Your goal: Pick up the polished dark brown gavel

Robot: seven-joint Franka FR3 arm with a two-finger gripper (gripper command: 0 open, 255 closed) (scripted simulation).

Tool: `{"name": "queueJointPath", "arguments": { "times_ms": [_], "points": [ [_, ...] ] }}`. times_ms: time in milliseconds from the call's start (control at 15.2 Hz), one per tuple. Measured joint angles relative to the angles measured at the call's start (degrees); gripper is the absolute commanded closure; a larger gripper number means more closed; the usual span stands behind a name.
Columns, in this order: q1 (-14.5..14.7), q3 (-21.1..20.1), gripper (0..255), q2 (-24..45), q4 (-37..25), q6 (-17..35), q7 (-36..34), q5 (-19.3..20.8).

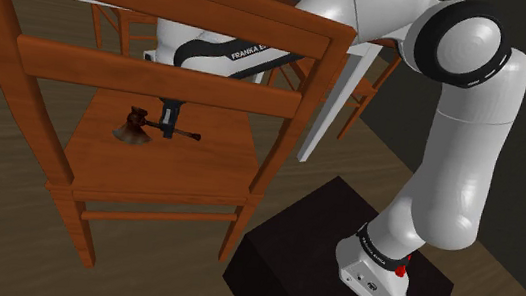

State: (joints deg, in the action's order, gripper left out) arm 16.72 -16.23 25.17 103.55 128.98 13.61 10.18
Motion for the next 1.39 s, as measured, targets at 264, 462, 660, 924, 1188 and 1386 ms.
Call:
{"name": "queueJointPath", "arguments": {
  "times_ms": [264, 462, 660, 924, 1188, 1386],
  "points": [
    [0.1, -0.1, 255, 0.6, -0.2, 0.2, 0.6, 0.3],
    [0.2, 0.2, 255, 0.4, 0.7, 0.3, -0.1, -0.9],
    [0.3, 0.4, 255, 0.3, 0.8, -1.1, -0.2, -1.1],
    [0.3, 0.4, 255, -0.4, -0.2, -2.8, 0.4, -0.4],
    [-0.3, -0.6, 255, -0.3, -1.0, -6.0, 0.0, -0.4],
    [-1.2, -1.3, 255, -1.7, -1.3, -7.6, 1.4, -2.2]
  ]
}}
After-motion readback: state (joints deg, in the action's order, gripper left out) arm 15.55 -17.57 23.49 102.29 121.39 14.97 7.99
